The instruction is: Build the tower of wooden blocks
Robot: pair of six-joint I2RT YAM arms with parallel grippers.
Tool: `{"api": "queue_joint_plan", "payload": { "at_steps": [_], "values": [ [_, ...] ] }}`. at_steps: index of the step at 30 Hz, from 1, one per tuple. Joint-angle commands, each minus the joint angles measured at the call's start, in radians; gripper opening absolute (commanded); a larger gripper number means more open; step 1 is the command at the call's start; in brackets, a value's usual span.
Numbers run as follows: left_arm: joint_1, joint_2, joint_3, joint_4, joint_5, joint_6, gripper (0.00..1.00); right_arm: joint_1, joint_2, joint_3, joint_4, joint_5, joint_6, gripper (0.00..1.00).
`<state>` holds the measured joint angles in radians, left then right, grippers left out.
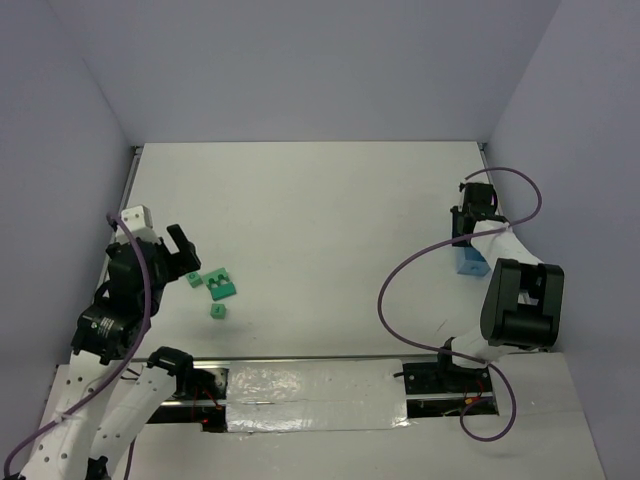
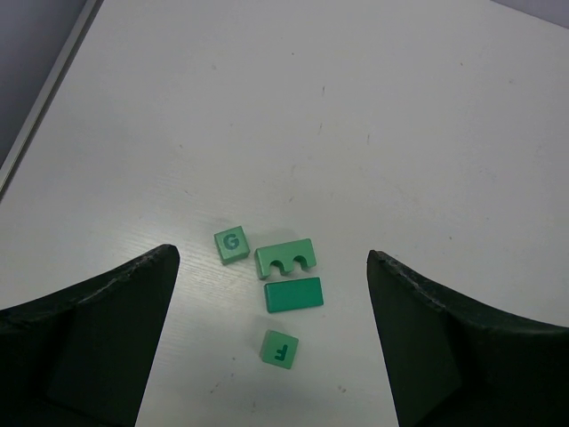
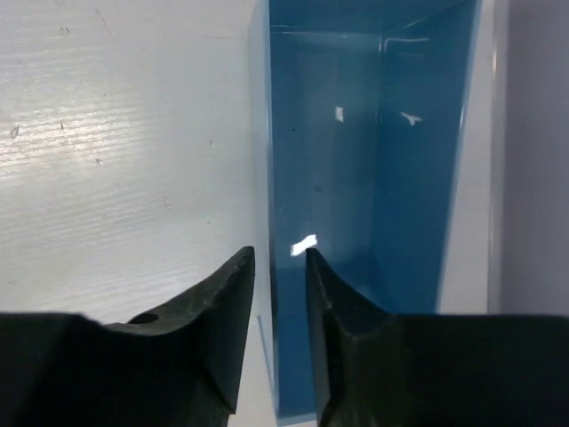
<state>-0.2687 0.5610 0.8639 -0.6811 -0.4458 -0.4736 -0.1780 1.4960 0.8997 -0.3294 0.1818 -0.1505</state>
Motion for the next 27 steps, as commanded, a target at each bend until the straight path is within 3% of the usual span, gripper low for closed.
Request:
{"api": "queue_joint_plan", "payload": {
  "at_steps": [1,2,4,5,8,10,12,13,15,18,20,24,27],
  "values": [
    [-0.012,-0.022,0.018,0.02,-0.017,0.004,1.0,0.017,-0.032,0.045,0.03,0.045,-0.024,0.38],
    [-0.013,-0.023,0.02,0.02,-0.018,0.004,1.0,0.021,-0.043,0.045,0.03,0.054,-0.023,0.48],
    [-0.015,-0.023,0.021,0.018,-0.022,0.003,0.99,0.044,-0.092,0.05,0.026,0.073,-0.026,0.92],
    [-0.015,-0.021,0.021,0.017,-0.024,0.0,0.99,0.054,-0.12,0.051,0.026,0.115,-0.027,1.0],
    [-0.015,-0.004,0.027,0.006,-0.048,-0.016,1.0,0.132,-0.289,0.083,0.001,0.184,0.004,1.0],
    [-0.015,0.017,0.044,-0.015,-0.112,-0.054,1.0,0.309,-0.36,0.131,-0.036,0.227,0.037,1.0],
    [-0.015,0.085,0.085,-0.11,-0.245,-0.151,1.0,0.519,-0.437,0.198,-0.074,0.375,0.15,1.0],
    [-0.012,0.153,0.13,-0.223,-0.283,-0.219,0.99,0.564,-0.466,0.229,-0.103,0.345,0.281,1.0],
    [0.0,0.215,0.156,-0.276,-0.266,-0.328,1.0,0.598,-0.499,0.258,-0.134,0.19,0.361,1.0],
    [0.084,0.298,0.144,-0.286,-0.17,-0.372,0.99,0.6,-0.6,0.095,0.046,-0.096,0.402,1.0],
    [0.216,0.341,0.132,-0.276,-0.072,-0.349,1.0,0.6,-0.635,0.021,0.101,-0.177,0.43,1.0],
    [0.5,0.373,0.101,-0.265,0.084,-0.322,0.99,0.612,-0.573,0.024,0.02,-0.241,0.492,1.0],
    [0.594,0.378,0.093,-0.383,-0.016,-0.435,1.0,0.612,-0.586,-0.051,0.099,-0.35,0.515,1.0]
  ]
}}
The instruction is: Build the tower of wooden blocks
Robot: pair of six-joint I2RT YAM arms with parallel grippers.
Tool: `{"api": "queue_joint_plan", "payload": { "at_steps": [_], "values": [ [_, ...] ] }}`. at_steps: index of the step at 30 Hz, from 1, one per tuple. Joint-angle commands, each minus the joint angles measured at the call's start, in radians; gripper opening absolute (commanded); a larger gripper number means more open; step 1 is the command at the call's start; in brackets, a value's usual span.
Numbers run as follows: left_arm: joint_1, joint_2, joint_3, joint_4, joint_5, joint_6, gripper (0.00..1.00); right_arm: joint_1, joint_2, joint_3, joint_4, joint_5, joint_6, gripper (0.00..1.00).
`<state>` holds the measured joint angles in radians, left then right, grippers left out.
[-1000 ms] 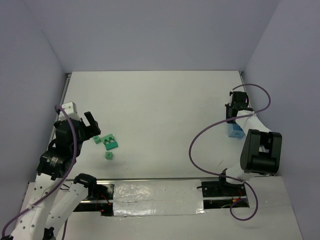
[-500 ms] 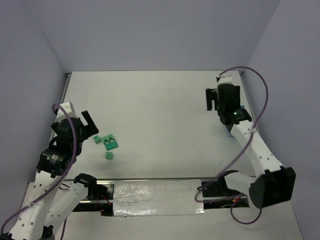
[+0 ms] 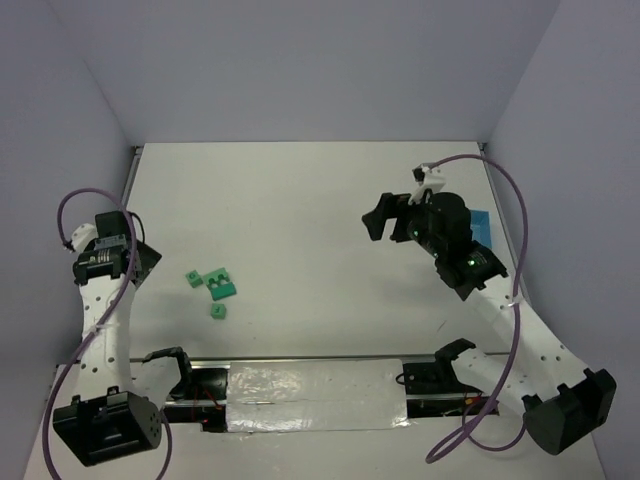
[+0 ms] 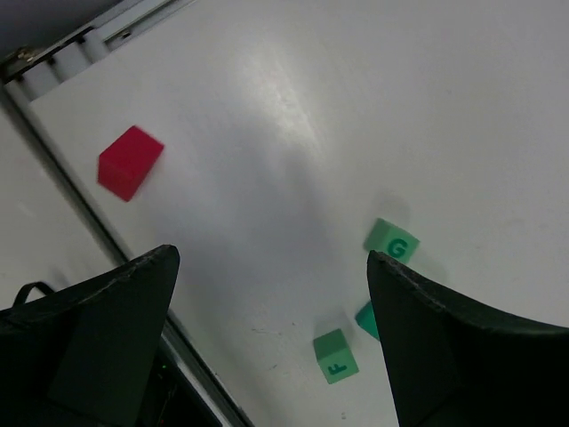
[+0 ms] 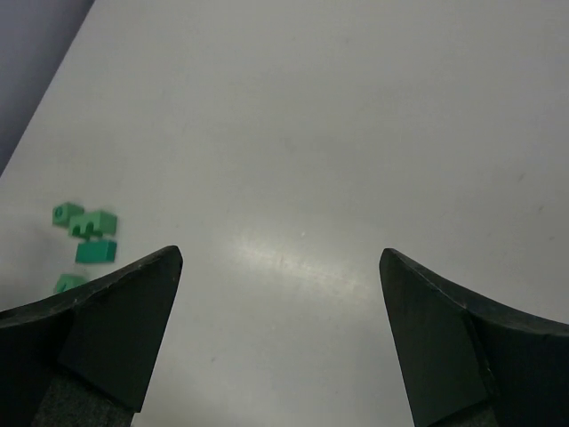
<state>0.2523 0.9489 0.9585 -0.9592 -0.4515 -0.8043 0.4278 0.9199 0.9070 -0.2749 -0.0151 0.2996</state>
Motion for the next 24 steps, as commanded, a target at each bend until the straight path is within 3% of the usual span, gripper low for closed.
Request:
{"api": "queue_joint_plan", "payload": {
  "at_steps": [1,5,11,17,24],
  "values": [
    [0.077,-0.021,-0.004,-0.131,-0.047,-0.128,0.99,0.006,-0.015,-0.077,0.068,-0.176,0.076,1.0],
    [0.113,-0.035,0.006,-0.153,-0.148,-0.182,0.99,0.011,-0.01,-0.141,0.144,-0.278,0.104,1.0],
    [0.186,-0.009,-0.01,-0.096,0.034,-0.162,0.96,0.011,0.057,-0.157,0.178,-0.276,0.032,1.0],
    [0.189,-0.035,-0.038,-0.253,-0.196,-0.367,1.0,0.08,0.128,-0.128,0.14,-0.105,0.035,1.0],
    [0.251,0.122,0.003,-0.306,-0.285,-0.518,0.99,0.095,0.171,-0.165,0.207,-0.213,0.053,1.0]
  ]
}}
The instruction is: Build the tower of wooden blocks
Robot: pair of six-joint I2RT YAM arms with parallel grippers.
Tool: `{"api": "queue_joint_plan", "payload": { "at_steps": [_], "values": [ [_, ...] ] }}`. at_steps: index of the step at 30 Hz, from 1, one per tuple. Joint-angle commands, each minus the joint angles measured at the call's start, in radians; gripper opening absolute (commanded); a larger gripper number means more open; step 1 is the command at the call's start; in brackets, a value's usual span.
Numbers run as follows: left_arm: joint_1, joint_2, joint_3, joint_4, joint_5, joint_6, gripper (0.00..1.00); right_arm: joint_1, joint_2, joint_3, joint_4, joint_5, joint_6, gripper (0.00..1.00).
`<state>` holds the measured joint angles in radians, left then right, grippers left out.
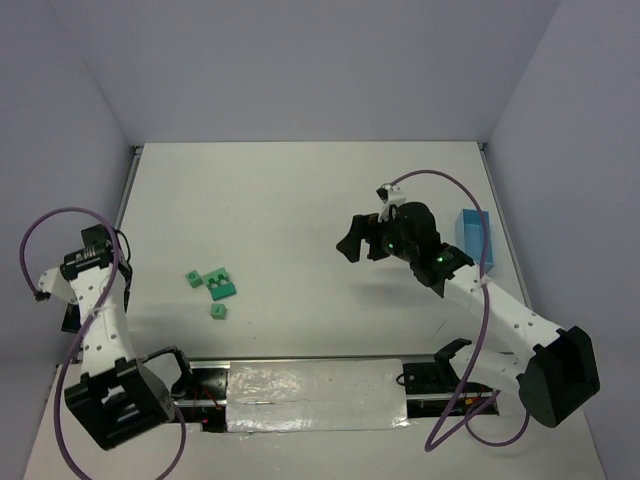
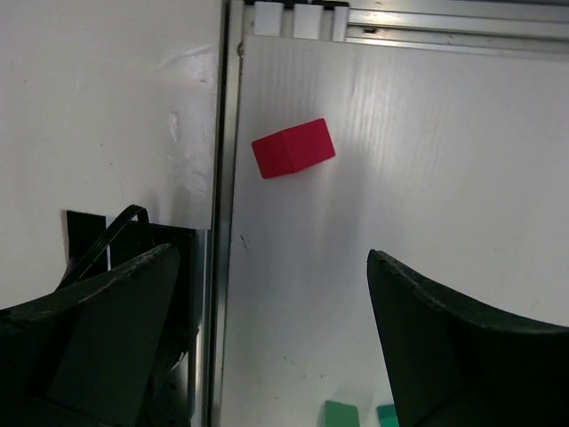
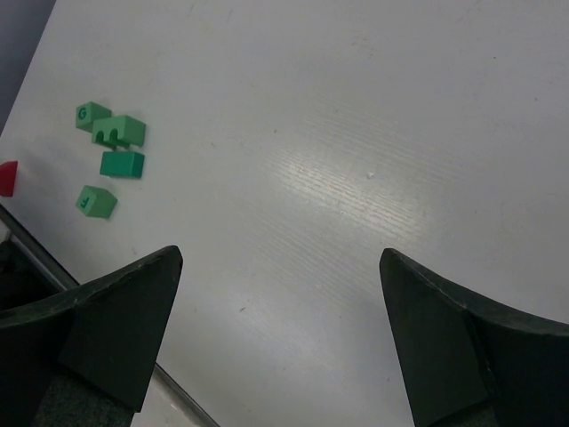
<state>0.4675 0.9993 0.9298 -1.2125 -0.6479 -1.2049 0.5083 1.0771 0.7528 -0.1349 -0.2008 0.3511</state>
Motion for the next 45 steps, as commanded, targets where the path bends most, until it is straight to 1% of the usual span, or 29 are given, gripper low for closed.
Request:
{"api": "queue_joint_plan", "payload": {
  "at_steps": [1,2,3,4,5,6,7,10,14,16,17,20,21,22,26,27,29,30,32,33,35,36,42,45],
  "values": [
    [0.057,0.091,0.027,-0.044,-0.052,-0.119,0.99,0.018,0.021,-0.007,0.067,-0.032,0.0,1.0],
    [0.095,0.122,0.024,-0.036,-0.03,-0.119,0.99,0.021,0.026,-0.006,0.069,-0.035,-0.001,1.0],
    [0.102,0.127,0.021,-0.033,-0.029,-0.133,1.0,0.021,0.035,-0.007,0.073,-0.043,0.0,1.0],
    [0.105,0.127,0.001,-0.009,-0.041,-0.178,0.99,0.024,0.037,-0.01,0.084,-0.052,0.002,1.0],
    [0.114,0.115,-0.017,0.029,-0.051,-0.176,1.0,0.027,0.043,-0.013,0.087,-0.058,0.003,1.0],
    [0.125,0.11,-0.055,0.077,-0.038,-0.161,0.99,0.029,0.043,-0.015,0.092,-0.066,0.003,1.0],
    [0.144,0.108,-0.072,0.158,-0.006,-0.127,0.99,0.03,0.041,-0.021,0.101,-0.071,0.003,1.0],
    [0.152,0.12,-0.13,0.272,0.007,-0.117,0.99,0.036,0.053,-0.026,0.115,-0.09,0.006,1.0],
    [0.158,0.14,-0.192,0.405,-0.018,-0.096,0.99,0.056,0.063,-0.026,0.127,-0.112,0.009,1.0],
    [0.169,0.144,-0.227,0.447,-0.021,-0.087,0.99,0.068,0.061,-0.024,0.13,-0.115,0.008,1.0],
    [0.177,0.142,-0.244,0.49,-0.021,-0.079,0.98,0.073,0.061,-0.024,0.13,-0.115,0.005,1.0],
    [0.184,0.15,-0.273,0.54,-0.015,-0.071,0.94,0.085,0.063,-0.02,0.127,-0.112,0.0,1.0],
    [0.192,0.159,-0.29,0.569,0.0,-0.065,0.91,0.085,0.063,-0.018,0.127,-0.112,0.002,1.0],
    [0.2,0.17,-0.296,0.576,0.008,-0.062,0.87,0.088,0.066,-0.018,0.126,-0.112,0.0,1.0],
    [0.226,0.236,-0.312,0.587,0.021,-0.064,0.84,0.09,0.073,-0.013,0.123,-0.106,-0.001,1.0],
    [0.229,0.24,-0.313,0.594,0.018,-0.061,0.81,0.09,0.075,-0.013,0.124,-0.107,-0.001,1.0],
    [0.247,0.254,-0.321,0.608,0.027,-0.052,0.77,0.091,0.084,-0.012,0.124,-0.106,-0.001,1.0],
    [0.25,0.257,-0.325,0.619,0.033,-0.044,0.71,0.093,0.087,-0.01,0.124,-0.104,-0.001,1.0],
    [0.26,0.265,-0.339,0.643,0.059,-0.024,0.64,0.091,0.099,-0.006,0.123,-0.103,-0.003,1.0],
    [0.258,0.269,-0.344,0.657,0.065,-0.022,0.58,0.091,0.099,-0.004,0.118,-0.101,-0.004,1.0],
    [0.26,0.286,-0.35,0.668,0.08,-0.013,0.5,0.091,0.101,-0.004,0.118,-0.097,-0.006,1.0],
    [0.258,0.298,-0.35,0.676,0.091,-0.012,0.44,0.09,0.101,-0.003,0.115,-0.088,-0.008,1.0],
    [0.258,0.337,-0.37,0.732,0.137,0.036,0.28,0.09,0.098,0.003,0.098,-0.054,-0.017,1.0],
    [0.231,0.358,-0.373,0.772,0.169,0.064,0.25,0.091,0.098,0.008,0.087,-0.028,-0.026,1.0]
  ]
}}
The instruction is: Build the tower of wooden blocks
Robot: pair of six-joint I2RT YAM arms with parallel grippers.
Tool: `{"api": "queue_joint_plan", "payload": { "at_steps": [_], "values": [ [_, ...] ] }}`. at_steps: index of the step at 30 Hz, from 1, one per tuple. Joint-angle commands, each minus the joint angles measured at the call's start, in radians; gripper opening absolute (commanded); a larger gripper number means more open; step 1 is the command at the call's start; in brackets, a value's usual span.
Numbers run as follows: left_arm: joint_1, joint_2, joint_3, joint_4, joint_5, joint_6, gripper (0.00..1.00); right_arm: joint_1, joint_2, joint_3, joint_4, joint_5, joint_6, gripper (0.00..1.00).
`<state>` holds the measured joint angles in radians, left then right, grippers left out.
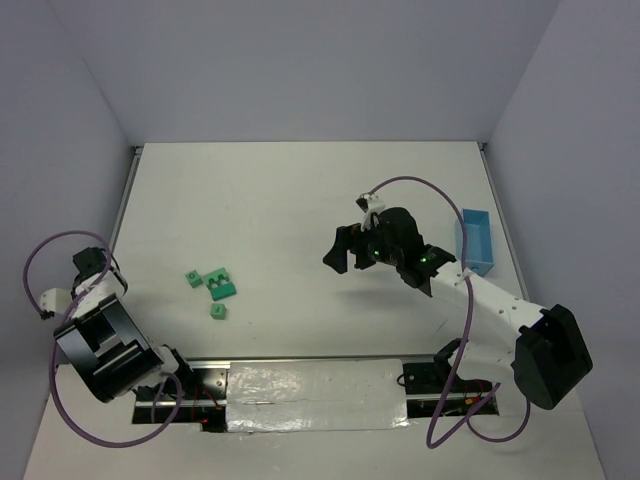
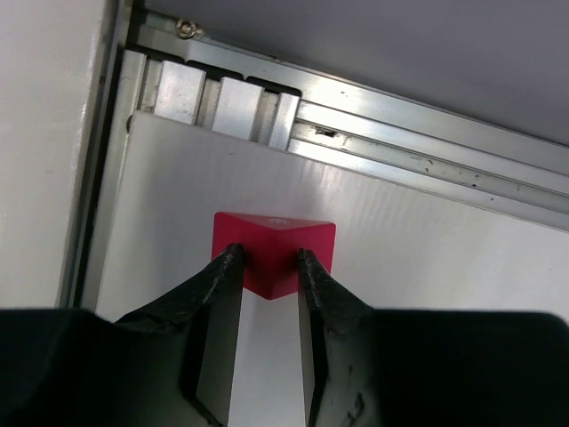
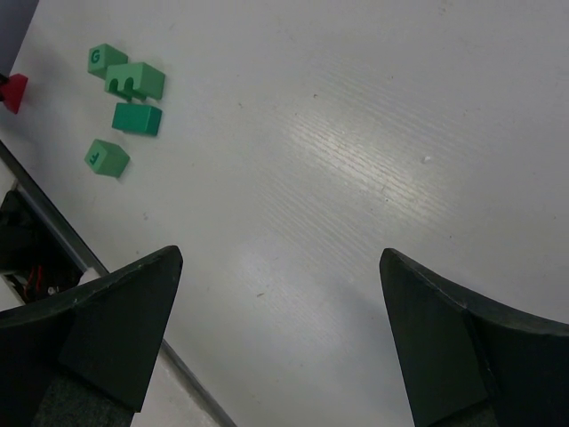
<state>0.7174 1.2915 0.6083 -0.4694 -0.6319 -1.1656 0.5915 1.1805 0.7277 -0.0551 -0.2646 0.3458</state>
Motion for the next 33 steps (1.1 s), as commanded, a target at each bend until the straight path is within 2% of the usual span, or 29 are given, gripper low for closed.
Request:
{"api": "queue_joint_plan", "payload": {
  "at_steps": [1,10,18,23,33],
  "values": [
    [-0.044,0.075,-0.05,0.031,0.152,0.023,0.25,0.008,-0.005,0.035,0.005,0.039,-0.021,1.0],
    [-0.218,0.17,0.024,0.011,0.184,0.006,0.28,0.008,-0.012,0.039,-0.017,0.085,-0.034,1.0],
    [-0.456,0.403,0.206,-0.069,0.235,0.003,0.24,0.007,-0.019,0.042,-0.029,0.108,-0.047,1.0],
    [-0.602,0.469,0.295,-0.109,0.212,-0.046,0.29,0.005,-0.022,0.036,-0.029,0.113,-0.05,1.0],
    [-0.823,0.595,0.518,-0.158,0.198,0.03,0.34,0.005,-0.041,0.032,-0.031,0.117,-0.054,1.0]
  ]
}}
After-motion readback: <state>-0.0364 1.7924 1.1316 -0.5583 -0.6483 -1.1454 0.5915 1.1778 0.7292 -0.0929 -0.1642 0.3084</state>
